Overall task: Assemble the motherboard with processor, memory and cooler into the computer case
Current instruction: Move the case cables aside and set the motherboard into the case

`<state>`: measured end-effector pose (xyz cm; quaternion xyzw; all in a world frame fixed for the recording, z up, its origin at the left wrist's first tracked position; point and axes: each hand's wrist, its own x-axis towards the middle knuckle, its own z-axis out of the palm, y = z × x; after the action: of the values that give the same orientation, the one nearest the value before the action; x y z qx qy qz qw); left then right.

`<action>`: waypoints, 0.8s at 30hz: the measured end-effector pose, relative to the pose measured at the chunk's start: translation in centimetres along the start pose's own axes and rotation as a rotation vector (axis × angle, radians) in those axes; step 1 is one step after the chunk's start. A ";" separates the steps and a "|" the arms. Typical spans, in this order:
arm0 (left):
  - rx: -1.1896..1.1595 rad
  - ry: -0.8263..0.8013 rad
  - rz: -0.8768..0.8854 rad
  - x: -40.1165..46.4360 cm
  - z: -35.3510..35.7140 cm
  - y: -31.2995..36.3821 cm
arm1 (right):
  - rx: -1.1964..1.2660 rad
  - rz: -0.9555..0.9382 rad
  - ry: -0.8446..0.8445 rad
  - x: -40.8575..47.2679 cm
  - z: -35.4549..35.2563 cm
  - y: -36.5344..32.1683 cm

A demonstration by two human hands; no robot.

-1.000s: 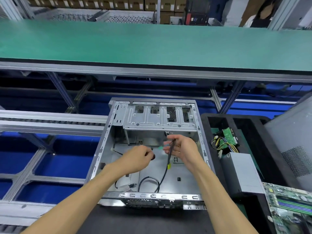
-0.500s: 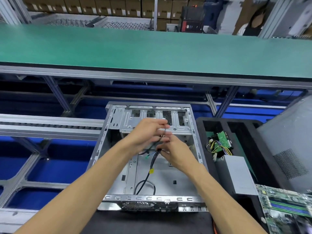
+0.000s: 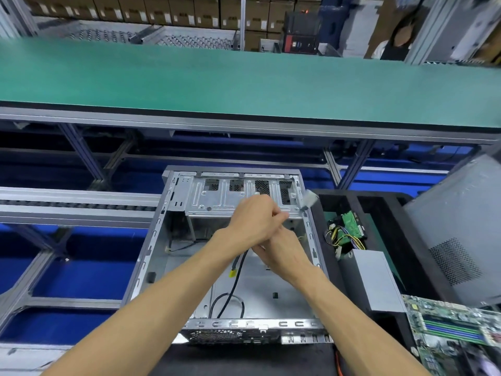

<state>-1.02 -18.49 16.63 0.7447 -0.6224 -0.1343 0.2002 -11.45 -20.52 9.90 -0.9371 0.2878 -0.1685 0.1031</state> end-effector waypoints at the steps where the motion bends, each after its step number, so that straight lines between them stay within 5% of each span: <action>1: 0.005 -0.059 0.010 0.3 0.2 0.0 | -0.012 0.033 -0.007 0.0 0.0 -0.1; 7: -0.195 -0.277 -0.051 1.2 -0.3 -1.3 | -0.096 0.107 -0.054 -0.5 0.2 0.0; 12: -0.533 -0.119 -0.175 -0.7 -1.8 -1.9 | -0.068 0.170 -0.019 -0.6 0.3 0.5; 16: -0.384 -0.949 -0.158 -3.8 -1.1 -3.3 | 0.009 0.249 0.027 -0.3 0.4 0.7; 18: -0.351 -1.143 -0.171 -5.3 1.4 -3.5 | 0.035 0.263 0.039 -0.1 0.4 0.7; 20: -0.614 -0.988 -0.322 -6.1 4.6 -3.5 | 0.028 0.254 0.058 0.0 0.5 0.4; 24: -1.414 -0.426 -0.665 -4.9 8.3 -2.6 | -0.067 0.217 0.155 0.1 0.8 0.1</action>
<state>-3.39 -14.38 7.84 0.5466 -0.1609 -0.6874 0.4503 -11.12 -20.62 9.15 -0.8875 0.4001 -0.2187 0.0670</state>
